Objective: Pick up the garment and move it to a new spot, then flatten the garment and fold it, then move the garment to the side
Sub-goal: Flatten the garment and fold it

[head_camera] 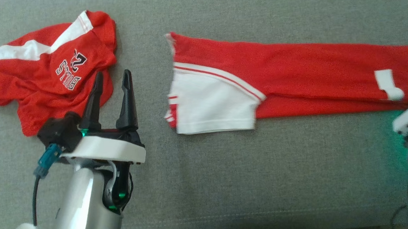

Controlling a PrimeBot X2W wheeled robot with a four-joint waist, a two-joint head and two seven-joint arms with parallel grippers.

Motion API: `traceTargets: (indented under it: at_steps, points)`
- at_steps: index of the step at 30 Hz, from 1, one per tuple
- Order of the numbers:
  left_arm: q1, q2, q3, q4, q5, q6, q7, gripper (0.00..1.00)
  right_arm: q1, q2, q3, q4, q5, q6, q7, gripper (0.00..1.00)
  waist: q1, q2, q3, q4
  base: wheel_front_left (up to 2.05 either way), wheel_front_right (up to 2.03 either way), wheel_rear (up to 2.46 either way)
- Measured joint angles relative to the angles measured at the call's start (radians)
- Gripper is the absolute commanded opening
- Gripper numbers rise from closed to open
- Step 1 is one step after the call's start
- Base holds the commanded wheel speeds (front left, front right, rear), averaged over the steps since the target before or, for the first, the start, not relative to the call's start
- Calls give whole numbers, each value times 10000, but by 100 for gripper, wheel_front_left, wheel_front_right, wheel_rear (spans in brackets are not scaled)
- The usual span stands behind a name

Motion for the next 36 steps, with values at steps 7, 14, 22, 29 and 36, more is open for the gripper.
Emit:
traceTargets:
  at_steps: [7, 14, 22, 29, 36]
  points:
    - [56, 0, -6, 48, -35, 4, 0, 100, 59, -180, -1939, -345, -1948, 0, -556, 0, 0, 0, -430, -26, 0, 0, 0]
    - [328, 0, -6, 142, -460, 86, 0, 100, 35, 123, -2102, -591, -2548, 0, -570, 0, 0, 0, -889, 56, 0, 0, 0]
    - [708, 0, -12, 217, -489, 186, 0, 100, -6, 479, -268, -1547, -1538, 0, -303, 0, 0, 0, -1608, 148, 0, 0, 0]
    - [895, 2, -17, 219, -560, 263, 0, 100, 186, 508, 2527, -2602, 1179, -2, 313, 0, 0, 0, -1946, 298, 0, 0, 0]
    - [1058, 2, -40, 221, -558, 261, 0, 100, 999, 506, 5198, -2913, 3402, -2, 65, 0, 0, 0, -1924, 426, 0, 0, 0]
